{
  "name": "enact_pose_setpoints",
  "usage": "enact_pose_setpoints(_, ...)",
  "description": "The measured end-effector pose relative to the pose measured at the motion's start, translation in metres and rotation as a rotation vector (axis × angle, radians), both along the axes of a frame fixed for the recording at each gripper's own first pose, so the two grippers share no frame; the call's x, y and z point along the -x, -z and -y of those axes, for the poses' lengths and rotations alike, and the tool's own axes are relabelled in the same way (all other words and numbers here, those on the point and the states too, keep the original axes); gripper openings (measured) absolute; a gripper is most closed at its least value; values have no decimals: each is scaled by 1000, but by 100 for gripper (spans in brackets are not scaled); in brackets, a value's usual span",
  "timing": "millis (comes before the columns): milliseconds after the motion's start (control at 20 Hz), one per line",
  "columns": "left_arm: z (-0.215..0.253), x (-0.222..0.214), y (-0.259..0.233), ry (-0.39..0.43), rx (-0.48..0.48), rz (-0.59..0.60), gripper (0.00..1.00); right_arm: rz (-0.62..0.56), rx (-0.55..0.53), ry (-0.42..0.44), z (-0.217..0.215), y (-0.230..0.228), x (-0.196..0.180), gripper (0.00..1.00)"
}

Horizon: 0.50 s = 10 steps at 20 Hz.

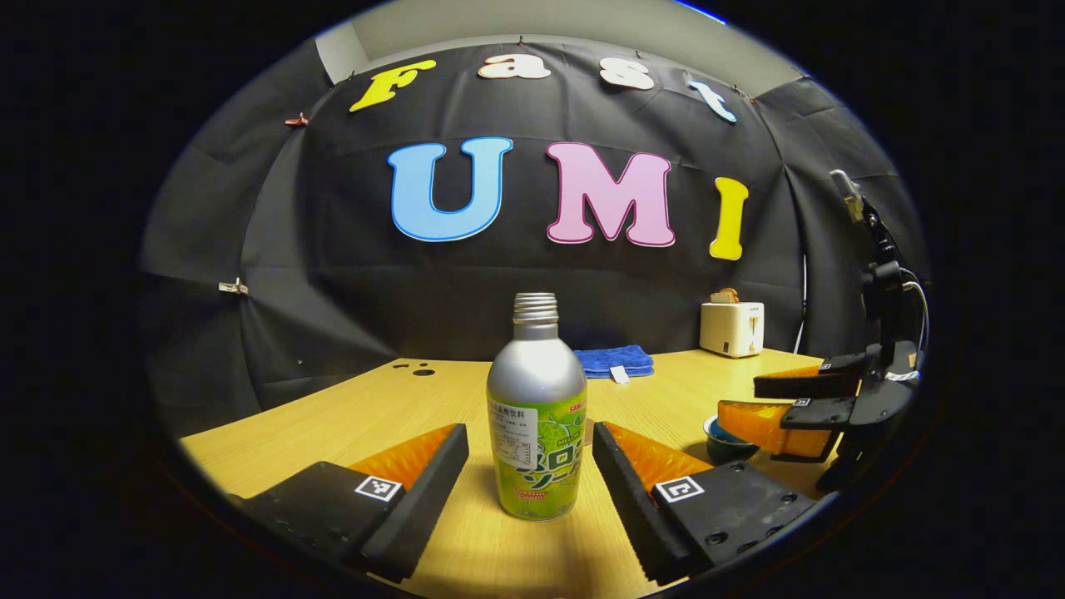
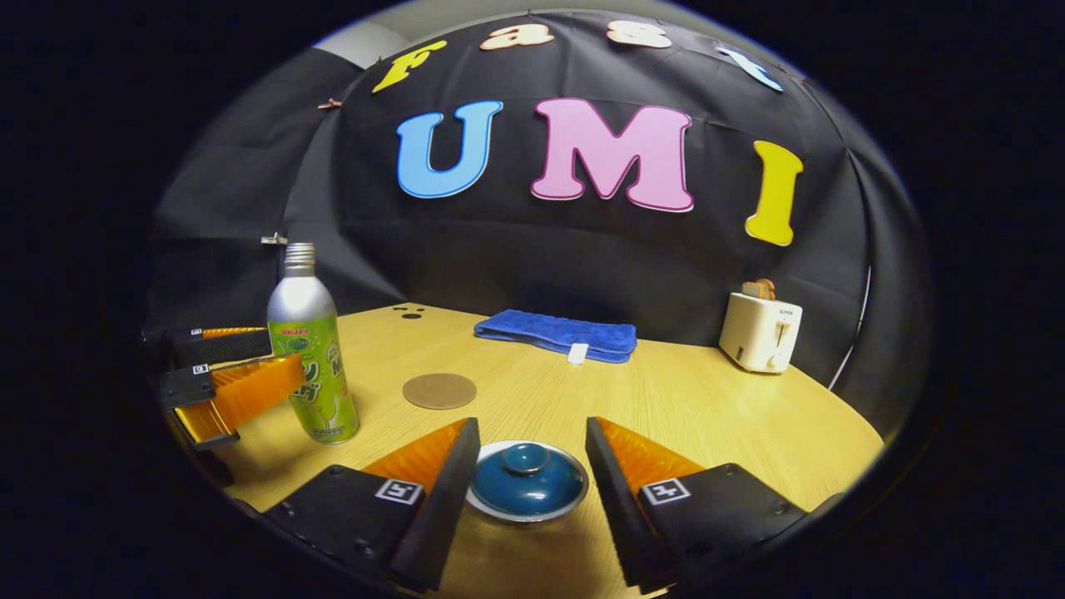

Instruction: Open the teacup lid with one hand, grasp the water bottle and pour water into the teacup with the other hand; after pouring, place the water bottle on the coaster and then close the teacup lid.

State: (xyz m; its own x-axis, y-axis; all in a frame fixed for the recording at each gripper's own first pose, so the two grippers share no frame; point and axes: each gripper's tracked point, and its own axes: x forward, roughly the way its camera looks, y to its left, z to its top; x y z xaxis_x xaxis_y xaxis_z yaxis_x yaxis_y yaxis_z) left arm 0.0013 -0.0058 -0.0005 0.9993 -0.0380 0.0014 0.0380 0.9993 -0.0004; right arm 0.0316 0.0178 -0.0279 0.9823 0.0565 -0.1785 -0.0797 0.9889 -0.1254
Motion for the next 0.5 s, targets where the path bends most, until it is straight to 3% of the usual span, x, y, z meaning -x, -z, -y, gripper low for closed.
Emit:
enact_pose_setpoints(50, 0, 0, 1, 0, 0, 0, 95, -20, 7, 6, 2, 4, -3, 71)
enact_pose_setpoints(200, 0, 0, 0, 0, 0, 0, 95, -57, 1, 7, 2, 9, -6, 70)
enact_pose_setpoints(300, 0, 0, 0, 0, 0, 0, 95, -57, -11, 7, 2, 8, -8, 55)
enact_pose_setpoints(350, 0, 0, 1, 0, 0, 0, 95, -55, -14, 5, 2, 8, -8, 41)
enact_pose_setpoints(400, 0, 0, 0, 0, 0, 0, 95, -58, -15, 5, 2, 9, -8, 35)
enact_pose_setpoints(500, 0, 0, 0, 0, 0, 0, 95, -62, -13, 4, 1, 9, -8, 35)
